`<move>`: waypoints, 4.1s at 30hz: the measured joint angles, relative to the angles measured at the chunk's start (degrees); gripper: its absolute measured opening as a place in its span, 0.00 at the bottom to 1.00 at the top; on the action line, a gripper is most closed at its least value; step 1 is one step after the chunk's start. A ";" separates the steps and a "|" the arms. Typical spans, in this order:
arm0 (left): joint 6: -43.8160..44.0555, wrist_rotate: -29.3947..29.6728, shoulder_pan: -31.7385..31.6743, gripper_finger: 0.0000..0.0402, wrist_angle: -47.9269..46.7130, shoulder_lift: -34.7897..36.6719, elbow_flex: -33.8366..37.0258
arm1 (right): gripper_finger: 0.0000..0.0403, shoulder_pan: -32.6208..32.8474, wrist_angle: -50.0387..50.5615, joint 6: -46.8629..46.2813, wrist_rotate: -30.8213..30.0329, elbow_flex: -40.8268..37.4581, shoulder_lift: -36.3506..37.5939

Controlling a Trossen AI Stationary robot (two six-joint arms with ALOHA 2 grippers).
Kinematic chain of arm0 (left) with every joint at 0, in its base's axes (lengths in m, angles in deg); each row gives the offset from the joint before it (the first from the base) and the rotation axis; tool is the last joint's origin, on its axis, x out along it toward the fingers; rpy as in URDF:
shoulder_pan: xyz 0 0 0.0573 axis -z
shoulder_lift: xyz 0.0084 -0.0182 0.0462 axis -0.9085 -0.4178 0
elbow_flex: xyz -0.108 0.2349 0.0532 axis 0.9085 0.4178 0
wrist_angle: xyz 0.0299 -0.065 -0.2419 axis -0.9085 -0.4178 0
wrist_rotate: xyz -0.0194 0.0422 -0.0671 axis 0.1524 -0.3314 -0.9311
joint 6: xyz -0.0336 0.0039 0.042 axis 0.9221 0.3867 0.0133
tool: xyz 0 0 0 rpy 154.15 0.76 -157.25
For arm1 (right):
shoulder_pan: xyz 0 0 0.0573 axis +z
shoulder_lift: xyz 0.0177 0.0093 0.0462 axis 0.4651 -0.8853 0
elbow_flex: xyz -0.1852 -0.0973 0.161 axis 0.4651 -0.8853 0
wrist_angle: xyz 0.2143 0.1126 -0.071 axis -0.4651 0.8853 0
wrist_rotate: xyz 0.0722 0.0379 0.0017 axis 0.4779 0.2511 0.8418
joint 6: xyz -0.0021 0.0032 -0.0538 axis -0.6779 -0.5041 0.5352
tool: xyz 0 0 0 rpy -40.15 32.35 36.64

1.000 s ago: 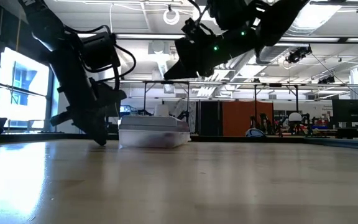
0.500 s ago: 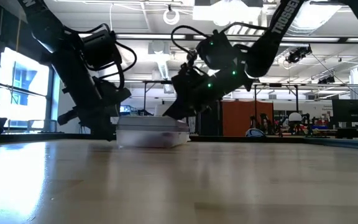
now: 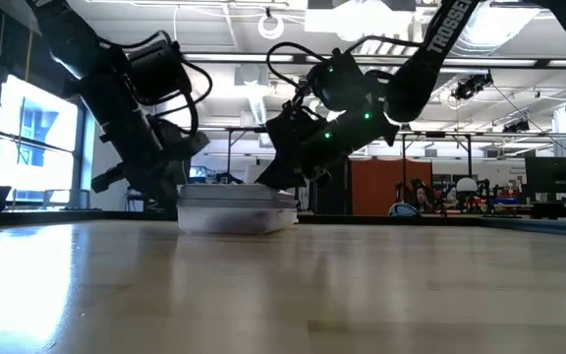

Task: Pick & place school supplies into a supply box
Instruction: Close the supply box, then return to Home Position

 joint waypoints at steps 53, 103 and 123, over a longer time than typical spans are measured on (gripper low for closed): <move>4.51 0.10 15.60 0.07 29.10 -1.93 -0.03 | 0.00 19.71 40.25 0.42 -25.20 -0.33 29.19; -17.07 -15.30 -0.01 0.05 22.03 -1.11 -0.05 | 0.00 21.14 61.21 16.25 -38.05 -0.50 34.76; -33.30 -3.40 9.69 0.19 -14.38 58.99 4.82 | 0.00 40.19 75.89 -12.47 -44.52 -11.73 75.20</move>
